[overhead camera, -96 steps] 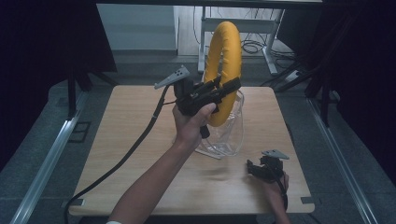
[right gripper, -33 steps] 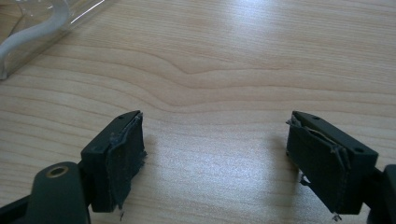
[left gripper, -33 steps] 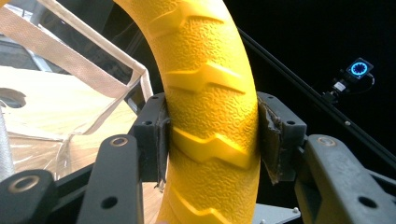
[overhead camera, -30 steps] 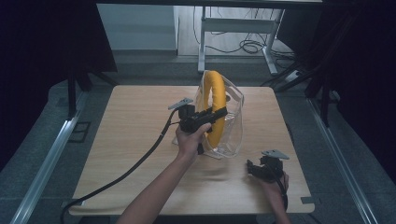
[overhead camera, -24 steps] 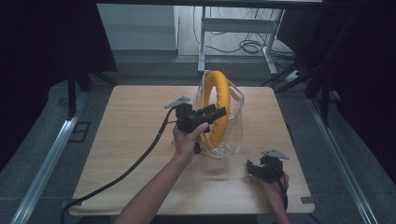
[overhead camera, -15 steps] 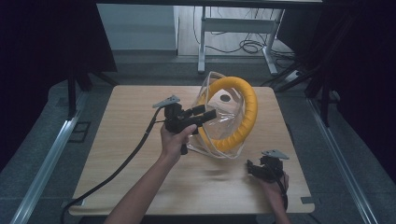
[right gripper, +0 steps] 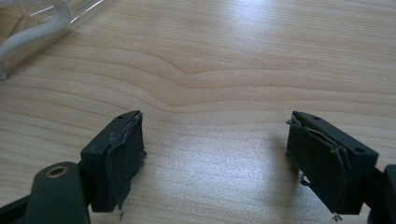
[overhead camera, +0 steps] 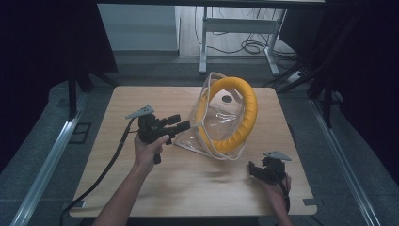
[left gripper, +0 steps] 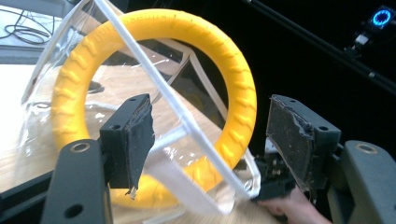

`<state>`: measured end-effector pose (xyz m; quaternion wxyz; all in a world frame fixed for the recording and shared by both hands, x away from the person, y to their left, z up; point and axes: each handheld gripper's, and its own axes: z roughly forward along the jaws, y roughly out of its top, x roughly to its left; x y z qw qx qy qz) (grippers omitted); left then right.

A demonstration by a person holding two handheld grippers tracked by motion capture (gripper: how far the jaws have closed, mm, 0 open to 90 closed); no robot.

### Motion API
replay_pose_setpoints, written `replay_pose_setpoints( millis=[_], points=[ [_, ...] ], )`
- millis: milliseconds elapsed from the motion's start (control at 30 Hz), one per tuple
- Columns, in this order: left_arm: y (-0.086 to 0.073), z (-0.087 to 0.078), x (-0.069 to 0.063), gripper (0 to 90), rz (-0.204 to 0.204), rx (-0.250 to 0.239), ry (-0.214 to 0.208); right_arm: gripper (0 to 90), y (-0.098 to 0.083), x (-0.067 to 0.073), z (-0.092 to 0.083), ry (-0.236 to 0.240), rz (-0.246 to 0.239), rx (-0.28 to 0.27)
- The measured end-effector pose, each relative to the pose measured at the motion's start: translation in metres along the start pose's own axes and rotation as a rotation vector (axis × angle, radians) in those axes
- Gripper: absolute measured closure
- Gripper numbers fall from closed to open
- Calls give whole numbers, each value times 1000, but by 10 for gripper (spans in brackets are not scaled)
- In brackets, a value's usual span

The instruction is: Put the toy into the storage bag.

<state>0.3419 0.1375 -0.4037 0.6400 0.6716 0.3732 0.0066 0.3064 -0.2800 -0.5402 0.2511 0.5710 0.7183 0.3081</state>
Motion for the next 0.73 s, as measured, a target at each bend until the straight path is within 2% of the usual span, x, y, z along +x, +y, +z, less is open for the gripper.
replay_pose_setpoints(
  millis=[100, 333, 567, 667, 733],
  points=[
    [-5, -8, 2, 318, 18, 26, 0, 193, 0, 0, 0, 0, 0, 1],
    [-18, -24, 9, 321, 16, 48, 14, 193, 0, 0, 0, 1, 6, 0],
    [-20, -30, 12, 325, 14, 48, 28, 193, 0, 0, 0, 0, 5, 0],
    [-22, -31, 12, 324, 30, 57, 44, 193, 0, 0, 0, 1, 6, 1],
    [-23, -32, 12, 324, 26, 54, 40, 193, 0, 0, 0, 1, 6, 1]
  ],
)
